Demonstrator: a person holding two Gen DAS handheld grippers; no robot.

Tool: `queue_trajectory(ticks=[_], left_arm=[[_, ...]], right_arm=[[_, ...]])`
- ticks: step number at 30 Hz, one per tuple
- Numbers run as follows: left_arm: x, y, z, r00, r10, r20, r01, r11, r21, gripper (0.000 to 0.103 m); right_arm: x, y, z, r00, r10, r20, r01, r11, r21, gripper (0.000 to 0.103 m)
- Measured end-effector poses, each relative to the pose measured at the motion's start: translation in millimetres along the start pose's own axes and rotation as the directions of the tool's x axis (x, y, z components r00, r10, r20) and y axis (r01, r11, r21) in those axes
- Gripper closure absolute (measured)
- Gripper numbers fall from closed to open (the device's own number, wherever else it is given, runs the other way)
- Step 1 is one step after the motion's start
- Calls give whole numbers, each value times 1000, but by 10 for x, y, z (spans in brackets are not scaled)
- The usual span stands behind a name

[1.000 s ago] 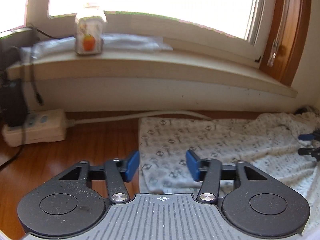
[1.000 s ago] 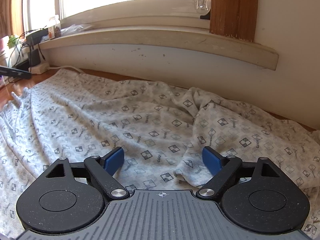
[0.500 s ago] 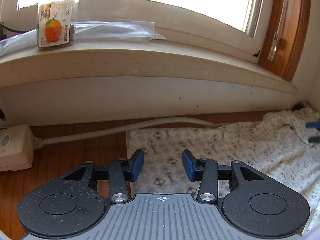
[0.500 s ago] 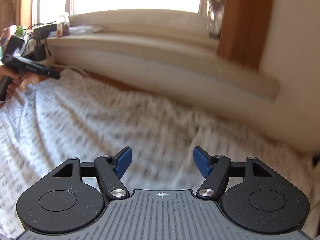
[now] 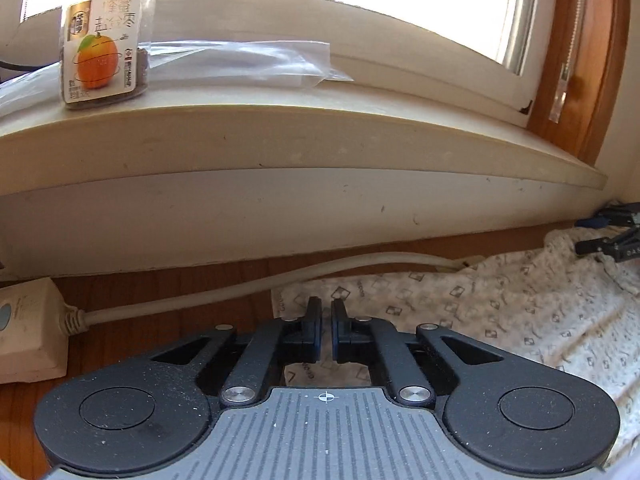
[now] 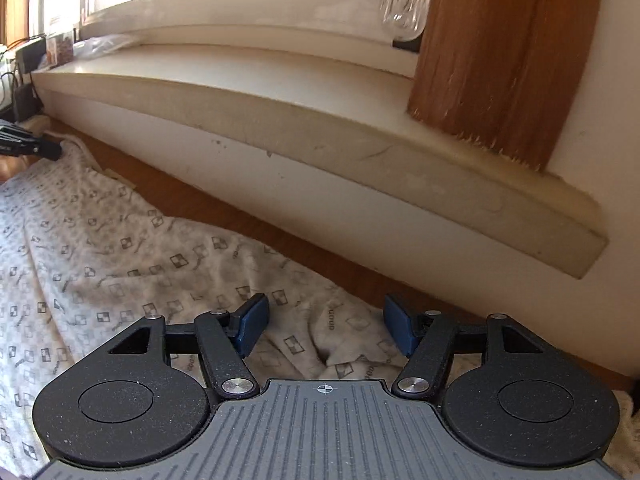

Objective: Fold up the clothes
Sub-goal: 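Pinch the sheet edge with the left tool while the right tool pinches beside it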

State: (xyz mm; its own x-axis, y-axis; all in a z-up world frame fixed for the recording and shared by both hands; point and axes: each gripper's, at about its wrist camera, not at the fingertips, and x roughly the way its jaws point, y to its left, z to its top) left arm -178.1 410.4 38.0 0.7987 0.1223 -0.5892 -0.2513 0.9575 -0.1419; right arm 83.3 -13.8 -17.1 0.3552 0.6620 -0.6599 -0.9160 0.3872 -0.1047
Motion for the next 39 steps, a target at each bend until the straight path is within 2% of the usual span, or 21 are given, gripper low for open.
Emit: queue_trajectory(ticks=[2, 4, 5, 6, 7, 8, 10, 12, 14, 16, 18, 21, 25, 27, 29, 31, 34, 39], left_arm=[[5, -2, -9, 1000, 15, 2, -15, 1000, 11, 98], [-6, 6, -12, 1000, 29, 0, -29, 999, 17, 93], [-19, 18, -12, 1000, 29, 0, -29, 999, 14, 90], [-13, 25, -10, 999, 36, 2, -36, 999, 14, 83], [-7, 31, -9, 999, 44, 3, -44, 999, 13, 68], [-1, 38, -8, 999, 51, 5, -51, 999, 13, 62], [10, 40, 3, 998, 56, 9, -56, 998, 14, 61], [29, 37, 19, 1000, 31, 2, -31, 1000, 4, 61], [50, 60, 39, 1000, 7, 2, -7, 1000, -13, 66], [61, 69, 44, 1000, -5, -2, 5, 1000, -21, 97], [32, 65, 47, 999, -32, 15, 32, 999, -15, 98], [-180, 67, 10, 994, -41, 98, 42, 999, -7, 99], [-463, 129, -10, 978, -27, 207, 37, 998, -48, 99], [-533, 176, 7, 968, -9, 251, 30, 996, -81, 99], [-503, 166, 29, 964, 15, 264, 8, 996, -88, 99], [-444, 113, 59, 968, 59, 243, -51, 998, -39, 99], [-373, 49, 54, 975, 61, 213, -63, 998, 2, 99], [-368, 34, 9, 982, 35, 188, -41, 999, 28, 99]], right_arm=[[11, -10, -16, 1000, 7, 2, -7, 1000, 3, 43], [23, -21, -33, 1000, 13, 4, -13, 1000, 7, 62], [-2, -3, -44, 999, -27, 30, 27, 1000, -11, 90], [-50, 14, -57, 996, -58, 64, 59, 998, -19, 90], [-101, 26, -71, 993, -74, 95, 76, 997, -18, 90], [-149, 37, -86, 989, -87, 119, 89, 996, -13, 91], [-224, 78, -118, 983, -104, 149, 109, 994, -25, 91], [-251, 108, -138, 984, -102, 144, 108, 993, -38, 91], [-252, 134, -154, 986, -101, 133, 110, 992, -59, 91], [-235, 148, -125, 987, -97, 129, 106, 992, -71, 91], [-254, 176, -109, 986, -80, 143, 93, 992, -87, 91], [-346, 208, -97, 980, -65, 189, 87, 990, -114, 91], [-569, 210, -120, 949, -83, 305, 127, 984, -126, 92], [-562, 206, -128, 940, -130, 316, 173, 978, -115, 93], [-515, 222, -119, 936, -170, 308, 212, 971, -109, 94], [-433, 282, -88, 937, -195, 289, 237, 964, -117, 95], [-321, 359, -43, 939, -221, 264, 261, 957, -128, 95], [-311, 350, -81, 951, -195, 241, 235, 961, -149, 95]])
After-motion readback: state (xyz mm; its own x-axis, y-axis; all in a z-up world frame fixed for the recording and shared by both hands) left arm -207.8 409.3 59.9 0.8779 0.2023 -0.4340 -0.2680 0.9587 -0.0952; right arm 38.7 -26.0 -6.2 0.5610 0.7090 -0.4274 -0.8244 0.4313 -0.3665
